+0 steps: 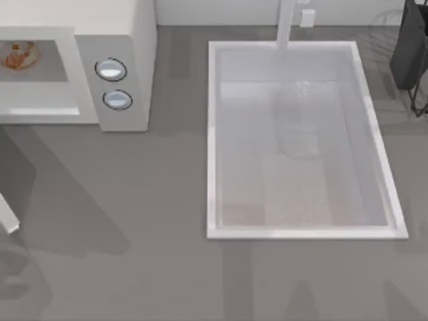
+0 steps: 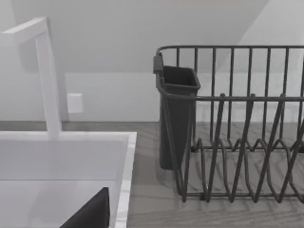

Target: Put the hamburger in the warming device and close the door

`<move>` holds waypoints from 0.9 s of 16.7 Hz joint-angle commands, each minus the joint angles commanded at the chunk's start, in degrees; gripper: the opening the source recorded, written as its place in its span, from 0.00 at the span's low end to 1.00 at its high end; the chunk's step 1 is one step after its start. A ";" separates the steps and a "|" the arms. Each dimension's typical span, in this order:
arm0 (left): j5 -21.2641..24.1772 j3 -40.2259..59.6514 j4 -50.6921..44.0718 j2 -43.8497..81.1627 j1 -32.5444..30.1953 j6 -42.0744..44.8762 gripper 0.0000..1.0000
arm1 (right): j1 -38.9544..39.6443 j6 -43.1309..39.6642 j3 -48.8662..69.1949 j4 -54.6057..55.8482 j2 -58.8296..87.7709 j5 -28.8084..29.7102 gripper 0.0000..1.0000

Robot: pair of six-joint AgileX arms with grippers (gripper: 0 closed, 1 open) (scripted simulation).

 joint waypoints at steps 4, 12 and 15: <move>-5.30 -7.32 2.16 -8.19 -9.16 -7.97 0.00 | 0.00 0.00 0.00 0.00 0.00 0.00 1.00; -7.57 -10.29 3.53 -12.06 -13.14 -11.95 0.00 | 0.00 0.00 0.00 0.00 0.00 0.00 1.00; -10.58 -10.98 3.68 -13.26 -16.82 -15.30 0.00 | 0.00 0.00 0.00 0.00 0.00 0.00 1.00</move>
